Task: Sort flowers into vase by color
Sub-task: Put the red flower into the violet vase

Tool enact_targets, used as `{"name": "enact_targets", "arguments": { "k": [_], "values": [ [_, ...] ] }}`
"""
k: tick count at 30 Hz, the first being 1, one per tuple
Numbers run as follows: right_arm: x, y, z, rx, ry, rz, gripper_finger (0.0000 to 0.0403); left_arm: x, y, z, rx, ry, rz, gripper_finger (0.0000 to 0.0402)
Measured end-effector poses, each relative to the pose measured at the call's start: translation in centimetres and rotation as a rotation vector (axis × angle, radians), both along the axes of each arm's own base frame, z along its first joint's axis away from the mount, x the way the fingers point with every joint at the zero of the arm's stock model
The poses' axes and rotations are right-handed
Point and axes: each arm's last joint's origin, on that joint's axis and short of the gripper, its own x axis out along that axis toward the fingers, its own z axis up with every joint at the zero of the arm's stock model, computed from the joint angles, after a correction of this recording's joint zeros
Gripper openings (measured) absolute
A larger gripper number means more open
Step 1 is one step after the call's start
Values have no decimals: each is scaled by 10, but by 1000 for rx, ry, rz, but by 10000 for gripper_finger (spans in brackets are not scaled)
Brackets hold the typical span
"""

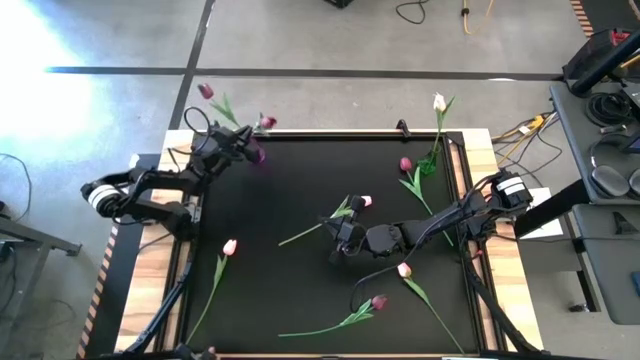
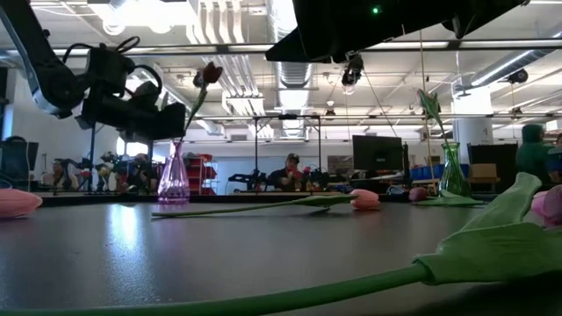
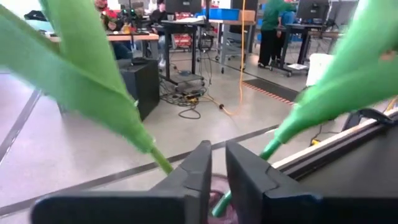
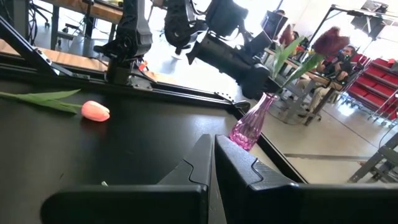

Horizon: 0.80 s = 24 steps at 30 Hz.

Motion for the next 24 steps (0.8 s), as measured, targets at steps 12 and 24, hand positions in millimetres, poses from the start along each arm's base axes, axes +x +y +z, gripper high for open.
{"name": "enact_targets", "arguments": {
  "k": [12, 24],
  "values": [
    [1, 0, 2, 2, -8, -1, 13, -13, -20, 4, 44, 60, -22, 126],
    [2, 1, 4, -11, -8, 1, 13, -19, -27, 14, 76, 162, -19, 126]
  ]
}}
